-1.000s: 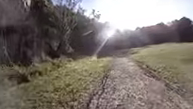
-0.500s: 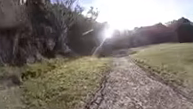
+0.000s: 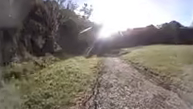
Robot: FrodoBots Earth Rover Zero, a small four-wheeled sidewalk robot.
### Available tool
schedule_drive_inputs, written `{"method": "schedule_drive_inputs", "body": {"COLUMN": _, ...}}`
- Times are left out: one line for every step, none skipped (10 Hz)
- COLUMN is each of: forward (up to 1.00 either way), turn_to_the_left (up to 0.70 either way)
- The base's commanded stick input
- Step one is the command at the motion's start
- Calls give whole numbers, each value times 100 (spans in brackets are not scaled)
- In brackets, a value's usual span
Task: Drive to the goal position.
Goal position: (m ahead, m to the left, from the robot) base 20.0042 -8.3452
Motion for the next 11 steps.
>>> {"method": "schedule_drive_inputs", "body": {"forward": 50, "turn_to_the_left": 0}}
{"method": "schedule_drive_inputs", "body": {"forward": 50, "turn_to_the_left": 0}}
{"method": "schedule_drive_inputs", "body": {"forward": 50, "turn_to_the_left": 0}}
{"method": "schedule_drive_inputs", "body": {"forward": 50, "turn_to_the_left": 0}}
{"method": "schedule_drive_inputs", "body": {"forward": 50, "turn_to_the_left": 0}}
{"method": "schedule_drive_inputs", "body": {"forward": 50, "turn_to_the_left": 0}}
{"method": "schedule_drive_inputs", "body": {"forward": 50, "turn_to_the_left": 0}}
{"method": "schedule_drive_inputs", "body": {"forward": 50, "turn_to_the_left": 0}}
{"method": "schedule_drive_inputs", "body": {"forward": 50, "turn_to_the_left": 0}}
{"method": "schedule_drive_inputs", "body": {"forward": 50, "turn_to_the_left": 0}}
{"method": "schedule_drive_inputs", "body": {"forward": 50, "turn_to_the_left": 0}}
